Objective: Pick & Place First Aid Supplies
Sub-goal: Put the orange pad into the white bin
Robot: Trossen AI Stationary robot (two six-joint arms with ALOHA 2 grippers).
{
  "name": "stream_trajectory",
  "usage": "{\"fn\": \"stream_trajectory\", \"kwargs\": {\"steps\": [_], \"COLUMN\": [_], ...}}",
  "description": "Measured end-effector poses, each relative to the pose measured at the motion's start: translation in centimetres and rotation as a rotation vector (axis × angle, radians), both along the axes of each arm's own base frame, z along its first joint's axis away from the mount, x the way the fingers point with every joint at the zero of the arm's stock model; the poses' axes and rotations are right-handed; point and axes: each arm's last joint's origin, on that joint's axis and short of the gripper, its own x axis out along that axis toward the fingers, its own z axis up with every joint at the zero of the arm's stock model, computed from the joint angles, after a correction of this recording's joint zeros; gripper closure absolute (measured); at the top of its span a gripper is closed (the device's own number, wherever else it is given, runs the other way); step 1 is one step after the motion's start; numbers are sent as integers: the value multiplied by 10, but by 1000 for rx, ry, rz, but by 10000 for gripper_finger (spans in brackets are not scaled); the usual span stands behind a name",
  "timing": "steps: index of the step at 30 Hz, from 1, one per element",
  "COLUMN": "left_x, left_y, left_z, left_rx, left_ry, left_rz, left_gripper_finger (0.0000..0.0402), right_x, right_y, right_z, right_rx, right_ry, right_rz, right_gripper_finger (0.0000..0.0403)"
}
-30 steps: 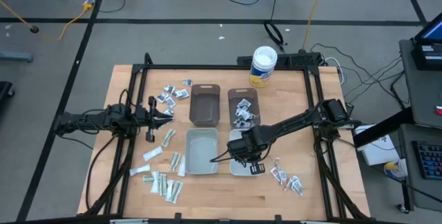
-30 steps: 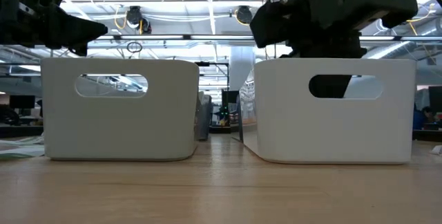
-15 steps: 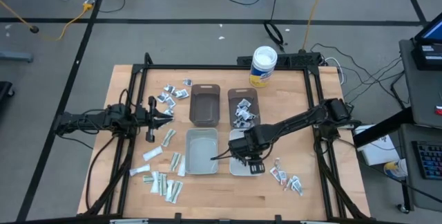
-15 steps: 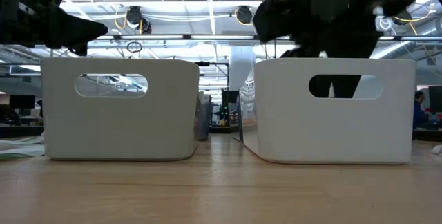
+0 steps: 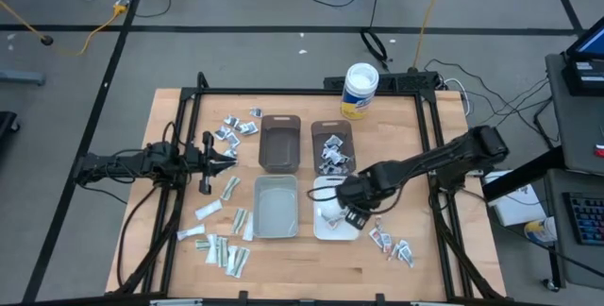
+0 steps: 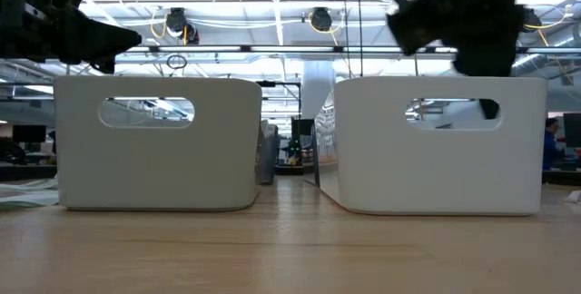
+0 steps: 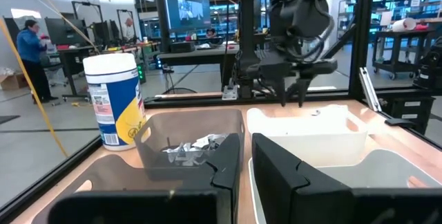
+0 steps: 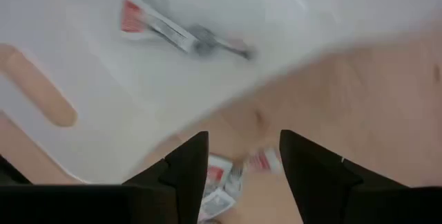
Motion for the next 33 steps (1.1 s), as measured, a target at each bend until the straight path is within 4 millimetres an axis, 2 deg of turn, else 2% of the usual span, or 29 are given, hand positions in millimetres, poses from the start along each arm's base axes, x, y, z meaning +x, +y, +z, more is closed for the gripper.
{"fn": "stream_trajectory", "kwargs": {"steps": [13, 21, 26, 33], "left_x": [0, 0, 0, 0], "left_y": [0, 0, 0, 0], "left_z": [0, 0, 0, 0], "left_rx": [0, 0, 0, 0], "left_ry": [0, 0, 0, 0], "left_rz": [0, 0, 0, 0], "left_gripper_finger": [355, 355, 355, 355], "right_x": [-53, -52, -46, -49], "right_y": [5, 10, 16, 25], "right_z": [1, -3, -10, -34], "right_rx": [-6, -18, -72, -53], "right_ry": [81, 90, 26, 5], "right_rz": [-464, -527, -535, -589], "right_gripper_finger": [238, 238, 238, 238]}}
